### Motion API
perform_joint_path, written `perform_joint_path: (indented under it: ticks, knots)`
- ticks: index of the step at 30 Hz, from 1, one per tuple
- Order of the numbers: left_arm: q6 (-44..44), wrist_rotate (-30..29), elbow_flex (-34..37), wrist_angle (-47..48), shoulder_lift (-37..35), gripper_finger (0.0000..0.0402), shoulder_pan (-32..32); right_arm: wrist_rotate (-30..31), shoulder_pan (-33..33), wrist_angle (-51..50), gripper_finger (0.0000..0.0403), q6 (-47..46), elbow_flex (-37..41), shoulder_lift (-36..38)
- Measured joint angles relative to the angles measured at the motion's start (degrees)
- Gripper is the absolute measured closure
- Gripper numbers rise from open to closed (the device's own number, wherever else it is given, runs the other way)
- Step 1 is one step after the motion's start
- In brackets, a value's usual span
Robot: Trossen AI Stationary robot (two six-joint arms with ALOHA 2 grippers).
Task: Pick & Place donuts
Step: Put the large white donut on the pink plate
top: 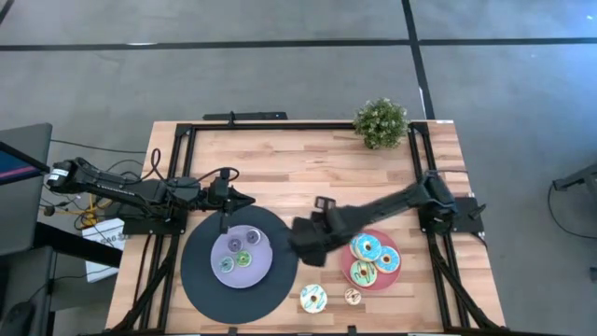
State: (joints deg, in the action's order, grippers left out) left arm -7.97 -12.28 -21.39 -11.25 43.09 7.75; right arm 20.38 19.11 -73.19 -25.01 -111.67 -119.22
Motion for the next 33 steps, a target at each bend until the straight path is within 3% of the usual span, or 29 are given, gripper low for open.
perform_joint_path:
  ticks: [8,14,26,33]
  knots:
    - [-0.4,0.5,0.0,-0.2,0.0,0.0397,0.0,5.9,10.3,5.8,0.028,-9.7,11.8,8.3]
    - [-1.7,0.5,0.0,-0.3,0.0,0.0397,0.0,1.8,12.8,11.4,0.0262,-13.9,15.2,8.8]
    - [-3.3,1.4,0.0,-0.3,0.1,0.0397,0.0,-12.3,12.8,27.9,0.0118,-1.8,17.2,0.7]
    - [-3.1,1.4,0.0,-0.8,0.1,0.0397,0.0,-17.4,13.0,30.2,0.0092,0.1,17.3,-3.3]
